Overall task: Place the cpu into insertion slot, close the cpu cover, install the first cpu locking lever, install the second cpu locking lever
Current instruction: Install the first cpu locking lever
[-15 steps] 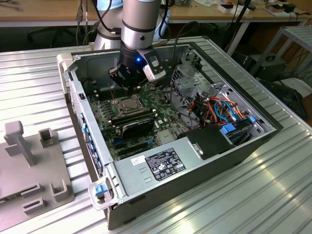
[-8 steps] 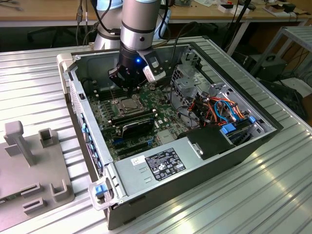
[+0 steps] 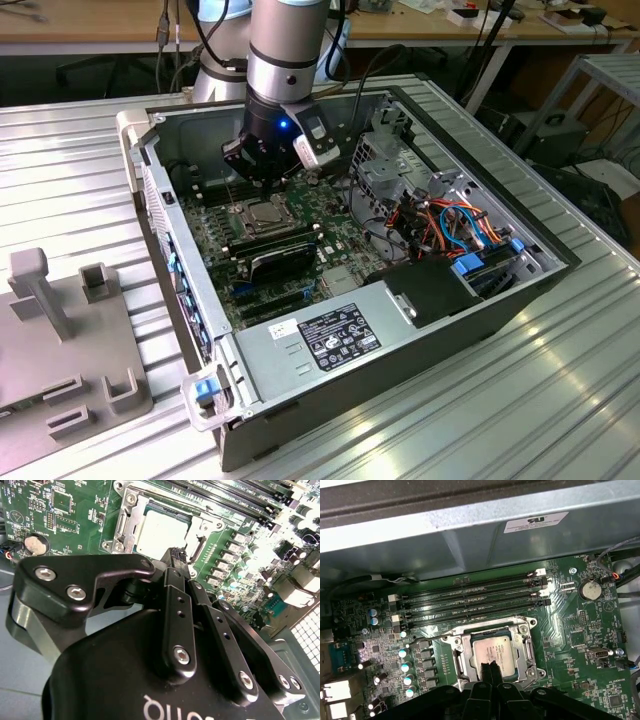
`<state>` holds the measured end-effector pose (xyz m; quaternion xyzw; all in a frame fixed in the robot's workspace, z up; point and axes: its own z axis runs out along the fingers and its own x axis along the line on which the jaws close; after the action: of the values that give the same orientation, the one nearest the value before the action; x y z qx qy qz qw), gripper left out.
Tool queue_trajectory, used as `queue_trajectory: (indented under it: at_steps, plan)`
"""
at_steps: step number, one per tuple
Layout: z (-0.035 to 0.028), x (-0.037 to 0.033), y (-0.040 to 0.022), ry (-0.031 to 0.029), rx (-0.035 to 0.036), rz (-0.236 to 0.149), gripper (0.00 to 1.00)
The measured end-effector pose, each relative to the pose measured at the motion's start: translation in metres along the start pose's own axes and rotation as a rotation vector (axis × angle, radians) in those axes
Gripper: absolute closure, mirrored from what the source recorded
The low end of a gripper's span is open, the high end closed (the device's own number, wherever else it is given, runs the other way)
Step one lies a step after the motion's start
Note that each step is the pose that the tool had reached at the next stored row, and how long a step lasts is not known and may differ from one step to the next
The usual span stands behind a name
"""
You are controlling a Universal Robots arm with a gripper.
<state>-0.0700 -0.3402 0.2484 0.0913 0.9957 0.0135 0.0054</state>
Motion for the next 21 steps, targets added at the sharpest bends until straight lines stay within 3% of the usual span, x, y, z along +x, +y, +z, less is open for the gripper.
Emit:
queue_trajectory:
  at_steps: [5,10,21]
  plan:
    - [0.0000,0.0016,-0.0003,0.0001,-0.0001,-0.006,0.89]
    - [0.0005,0.0041,-0.0008,0.0020,-0.0004,-0.071,0.89]
    - [0.0005,0.0040,-0.0008,0.0020,-0.0006,-0.072,0.89]
